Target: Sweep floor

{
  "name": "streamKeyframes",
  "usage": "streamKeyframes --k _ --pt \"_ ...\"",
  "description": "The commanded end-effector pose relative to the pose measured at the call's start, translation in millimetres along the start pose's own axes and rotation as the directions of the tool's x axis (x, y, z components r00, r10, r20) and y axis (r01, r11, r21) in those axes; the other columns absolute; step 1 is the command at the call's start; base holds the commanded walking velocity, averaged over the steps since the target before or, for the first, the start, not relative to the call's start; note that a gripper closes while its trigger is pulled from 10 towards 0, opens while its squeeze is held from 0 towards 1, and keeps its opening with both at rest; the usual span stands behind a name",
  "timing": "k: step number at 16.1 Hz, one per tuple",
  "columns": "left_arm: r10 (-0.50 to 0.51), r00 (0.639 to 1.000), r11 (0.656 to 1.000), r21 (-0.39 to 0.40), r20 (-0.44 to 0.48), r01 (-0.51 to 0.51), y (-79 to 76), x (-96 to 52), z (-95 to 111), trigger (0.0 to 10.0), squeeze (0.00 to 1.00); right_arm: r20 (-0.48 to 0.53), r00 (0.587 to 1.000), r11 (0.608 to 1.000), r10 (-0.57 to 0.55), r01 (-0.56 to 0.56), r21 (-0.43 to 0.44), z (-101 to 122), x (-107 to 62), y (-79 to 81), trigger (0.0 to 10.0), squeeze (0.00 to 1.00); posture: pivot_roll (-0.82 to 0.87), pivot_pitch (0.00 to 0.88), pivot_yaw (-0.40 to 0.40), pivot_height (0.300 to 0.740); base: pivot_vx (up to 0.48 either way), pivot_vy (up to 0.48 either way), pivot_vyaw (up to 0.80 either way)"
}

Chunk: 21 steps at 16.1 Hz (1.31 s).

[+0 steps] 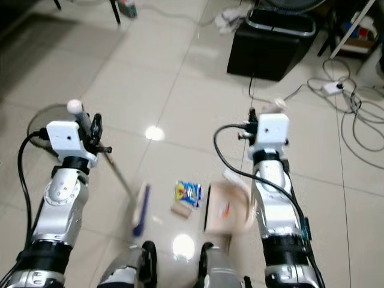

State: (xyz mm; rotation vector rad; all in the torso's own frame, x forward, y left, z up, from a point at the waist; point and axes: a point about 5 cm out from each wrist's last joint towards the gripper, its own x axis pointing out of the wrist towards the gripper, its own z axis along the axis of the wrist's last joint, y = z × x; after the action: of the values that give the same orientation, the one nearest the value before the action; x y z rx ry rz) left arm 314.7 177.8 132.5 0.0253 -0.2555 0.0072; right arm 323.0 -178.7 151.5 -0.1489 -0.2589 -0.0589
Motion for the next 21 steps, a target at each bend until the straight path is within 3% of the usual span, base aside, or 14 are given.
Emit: streamKeyframes --k 1,4,6,8,11,15,18,21 --pt "-0.012 1.0 1.0 0.008 -0.015 0.012 -2.7 -1.2 -6 10.0 0.0 0.005 0.999 0.999 0.034 -0.034 -0.028 -4 0.1 3.7 10.0 0.0 0.04 0.377 0.009 0.74 0.0 0.0 0.0" --pt "-0.067 0.997 0.998 0.018 -0.032 0.068 -16.4 0.3 -16 10.0 0.0 0.001 0.993 0.99 0.115 -0.114 -0.089 -14 2.6 26.7 10.0 0.0 0.04 0.389 0.023 0.74 0.0 0.0 0.0" --pt "-0.092 0.995 0.996 0.008 -0.041 0.092 -28.3 3.3 -22 10.0 0.0 -0.021 0.989 0.986 0.144 -0.145 -0.083 -23 -0.6 49.3 10.0 0.0 0.04 0.396 0.04 0.74 0.0 0.0 0.0" --pt "-0.102 0.994 0.995 -0.007 -0.046 0.102 -34.3 3.7 -24 10.0 0.0 -0.026 0.989 0.988 0.144 -0.145 -0.053 -24 -2.2 56.4 10.0 0.0 0.04 0.392 0.046 0.74 0.0 0.0 0.0" --pt "-0.12 0.992 0.973 -0.204 -0.028 0.112 -57.9 8.0 -24 10.0 0.0 0.006 0.99 0.987 0.139 -0.139 0.082 -21 -5.3 73.9 10.0 0.0 0.03 0.386 0.057 0.74 0.0 0.0 0.0" --pt "-0.097 0.995 0.922 -0.375 0.021 0.098 -61.7 20.4 -13 10.0 0.0 0.045 0.985 0.969 0.169 -0.175 0.176 -15 -9.1 80.7 10.0 0.0 0.02 0.359 0.059 0.74 0.0 0.0 0.0" --pt "-0.11 0.992 0.912 -0.391 0.064 0.126 -58.7 29.2 -4 10.0 0.0 0.044 0.986 0.968 0.158 -0.163 0.193 -18 -13.2 76.0 10.0 0.0 0.02 0.335 0.06 0.74 0.0 0.0 0.0" --pt "-0.225 0.964 0.911 -0.319 0.141 0.26 -54.4 41.4 15 10.0 0.0 0.015 0.995 0.968 0.094 -0.095 0.233 -25 -16.1 60.1 10.0 0.0 0.03 0.299 0.066 0.74 0.0 0.0 0.0"
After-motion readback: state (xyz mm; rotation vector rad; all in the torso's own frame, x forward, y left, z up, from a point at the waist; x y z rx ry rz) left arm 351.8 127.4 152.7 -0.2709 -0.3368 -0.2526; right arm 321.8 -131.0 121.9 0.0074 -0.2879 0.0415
